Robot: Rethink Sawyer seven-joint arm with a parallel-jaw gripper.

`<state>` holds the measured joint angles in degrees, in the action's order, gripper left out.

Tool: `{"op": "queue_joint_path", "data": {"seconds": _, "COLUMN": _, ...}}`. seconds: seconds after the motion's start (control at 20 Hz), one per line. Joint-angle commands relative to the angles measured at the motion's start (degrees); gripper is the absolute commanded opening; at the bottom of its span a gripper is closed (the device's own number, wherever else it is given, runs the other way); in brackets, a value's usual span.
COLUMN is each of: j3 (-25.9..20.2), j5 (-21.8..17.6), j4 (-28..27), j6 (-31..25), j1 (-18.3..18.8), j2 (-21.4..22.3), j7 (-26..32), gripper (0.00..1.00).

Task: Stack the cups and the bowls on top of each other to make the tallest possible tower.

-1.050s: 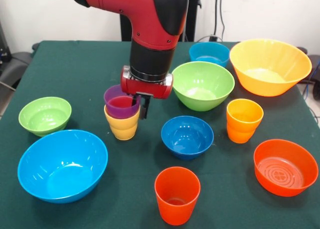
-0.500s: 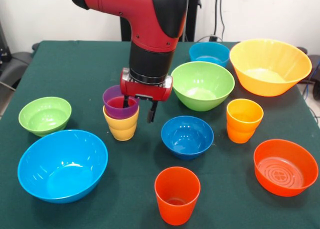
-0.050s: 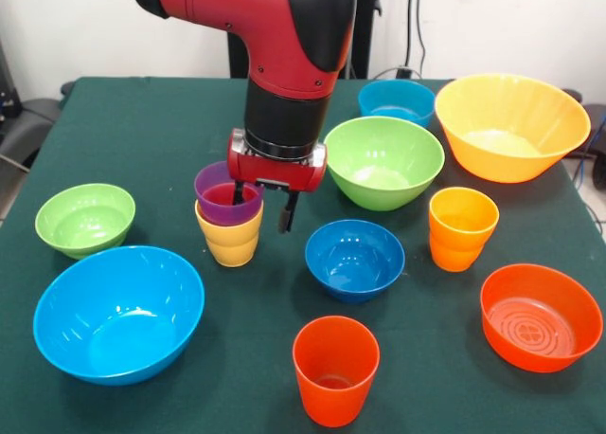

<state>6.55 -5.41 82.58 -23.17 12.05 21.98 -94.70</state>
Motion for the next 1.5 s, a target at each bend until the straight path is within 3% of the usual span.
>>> {"op": "queue_joint_path", "data": {"seconds": 0.05, "j3": -6.1, "j5": -0.2, "j4": 1.1, "j6": -6.3, "j1": 1.0, "j2": 1.7, "j7": -1.8, "gripper": 1.0}}
{"op": "queue_joint_path", "data": {"seconds": 0.35, "j3": -4.6, "j5": 0.4, "j4": 1.8, "j6": -14.4, "j1": 0.0, "j2": 7.5, "j7": -0.8, "gripper": 1.0}}
{"op": "queue_joint_path", "data": {"seconds": 0.7, "j3": -4.5, "j5": -0.1, "j4": 2.0, "j6": -17.9, "j1": -0.4, "j2": 9.3, "j7": -1.4, "gripper": 1.0}}
{"op": "queue_joint_path", "data": {"seconds": 0.95, "j3": -4.3, "j5": 0.7, "j4": 1.6, "j6": -24.1, "j1": -1.2, "j2": 12.4, "j7": -2.0, "gripper": 1.0}}
{"op": "queue_joint_path", "data": {"seconds": 1.25, "j3": -6.4, "j5": 2.3, "j4": 0.0, "j6": -23.1, "j1": -1.1, "j2": 13.7, "j7": -2.9, "gripper": 1.0}}
{"op": "queue_joint_path", "data": {"seconds": 1.5, "j3": -8.4, "j5": 2.4, "j4": -5.1, "j6": -22.4, "j1": -0.9, "j2": 11.7, "j7": -1.1, "gripper": 1.0}}
